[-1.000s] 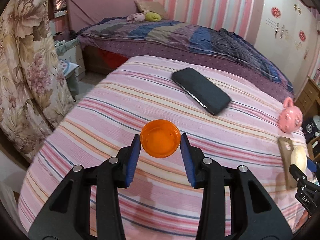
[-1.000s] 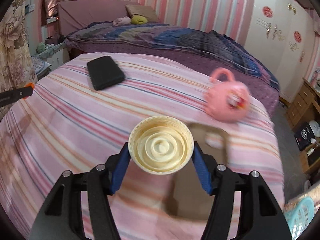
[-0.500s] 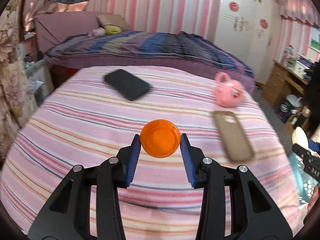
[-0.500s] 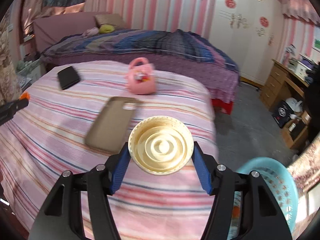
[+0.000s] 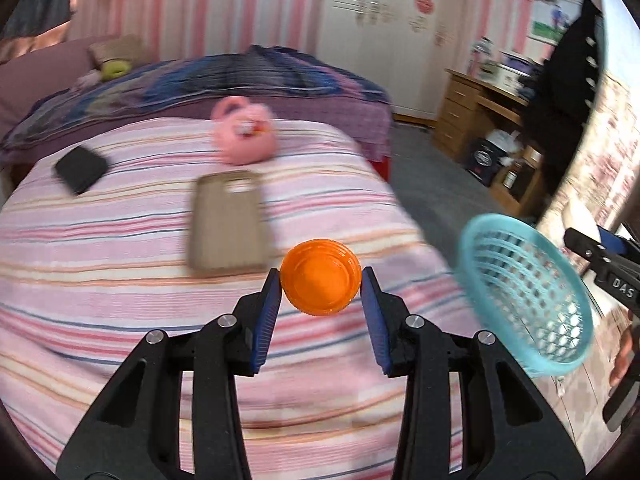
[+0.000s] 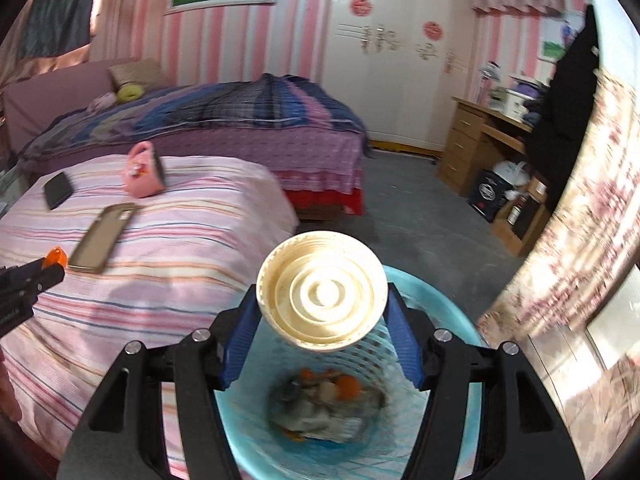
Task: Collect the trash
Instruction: 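Carry the orange cap in the left tool while the right tool carries the lid to the basket, then open both tools to drop the cap and lid into the blue basket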
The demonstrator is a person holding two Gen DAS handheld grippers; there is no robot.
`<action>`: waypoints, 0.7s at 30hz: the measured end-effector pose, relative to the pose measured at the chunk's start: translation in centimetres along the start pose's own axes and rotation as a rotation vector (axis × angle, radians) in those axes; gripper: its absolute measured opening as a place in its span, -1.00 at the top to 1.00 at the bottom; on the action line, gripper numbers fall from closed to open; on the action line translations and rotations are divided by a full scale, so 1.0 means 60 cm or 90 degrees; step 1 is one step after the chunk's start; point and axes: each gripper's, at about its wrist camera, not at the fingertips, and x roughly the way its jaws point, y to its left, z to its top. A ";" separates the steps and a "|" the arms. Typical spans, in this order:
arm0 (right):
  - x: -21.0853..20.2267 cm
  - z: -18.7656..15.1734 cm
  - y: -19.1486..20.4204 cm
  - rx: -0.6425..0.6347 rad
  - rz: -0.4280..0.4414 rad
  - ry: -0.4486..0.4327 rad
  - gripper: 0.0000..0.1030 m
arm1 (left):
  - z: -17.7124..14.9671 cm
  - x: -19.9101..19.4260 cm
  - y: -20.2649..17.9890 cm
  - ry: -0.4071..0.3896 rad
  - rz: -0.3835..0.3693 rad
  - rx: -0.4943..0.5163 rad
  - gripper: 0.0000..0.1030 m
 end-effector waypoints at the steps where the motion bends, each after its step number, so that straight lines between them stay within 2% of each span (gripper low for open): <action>1: 0.000 -0.002 -0.008 0.004 -0.002 0.001 -0.18 | -0.001 0.004 -0.014 0.002 -0.008 0.006 0.23; 9: -0.002 -0.052 -0.117 0.057 -0.037 0.014 -0.18 | -0.010 0.025 -0.129 0.023 -0.059 0.066 0.23; 17: -0.002 -0.072 -0.169 0.099 -0.042 0.011 -0.18 | 0.010 0.052 -0.239 0.018 -0.100 0.129 0.23; 18: -0.002 -0.073 -0.173 0.103 -0.042 0.011 -0.18 | 0.011 0.054 -0.250 0.018 -0.103 0.137 0.12; 19: -0.001 -0.075 -0.176 0.107 -0.041 0.011 -0.18 | 0.013 0.057 -0.258 0.022 -0.104 0.144 -0.14; 20: 0.000 -0.076 -0.180 0.109 -0.040 0.011 -0.18 | 0.013 0.058 -0.263 0.021 -0.104 0.147 -0.28; 21: 0.001 -0.075 -0.182 0.110 -0.040 0.011 -0.18 | 0.015 0.057 -0.265 0.015 -0.103 0.147 -0.54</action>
